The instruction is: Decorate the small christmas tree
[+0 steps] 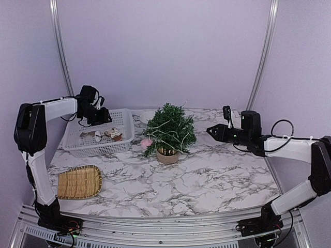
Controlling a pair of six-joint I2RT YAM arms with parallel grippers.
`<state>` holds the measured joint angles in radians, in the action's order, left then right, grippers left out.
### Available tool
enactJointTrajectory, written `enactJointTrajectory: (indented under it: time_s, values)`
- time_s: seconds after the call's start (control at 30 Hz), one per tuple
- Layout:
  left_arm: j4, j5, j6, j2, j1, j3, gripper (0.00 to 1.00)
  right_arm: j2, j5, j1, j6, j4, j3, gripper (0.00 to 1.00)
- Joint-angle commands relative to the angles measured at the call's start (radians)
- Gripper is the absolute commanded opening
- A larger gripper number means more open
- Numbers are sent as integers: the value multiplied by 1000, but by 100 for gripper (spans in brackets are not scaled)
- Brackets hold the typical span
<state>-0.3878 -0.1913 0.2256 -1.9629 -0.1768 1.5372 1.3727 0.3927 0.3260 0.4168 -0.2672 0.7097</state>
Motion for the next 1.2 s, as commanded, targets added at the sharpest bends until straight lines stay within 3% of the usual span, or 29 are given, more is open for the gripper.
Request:
enactJointTrajectory:
  time_s: [0.0,0.27,0.5,0.6,1.1,1.17]
  values:
    - [-122,-6,-11,-1,2,38,54,16,-8,-6,-38,190,116,38]
    - [-218,69,30,-35,94,62,54,124,5,-7,-64,263,236,38]
    - [-219,-167,-84,-96,97,136,55,213,23,-20,-92,264,304,38]
    - [-237,-204,-99,-141,86,187,55,236,36,-27,-102,286,317,38]
    - [-291,-81,-134,-305,18,309,48,290,78,-51,-105,287,367,38]
    - [-297,-83,-142,-320,17,320,43,290,80,-51,-107,289,370,38]
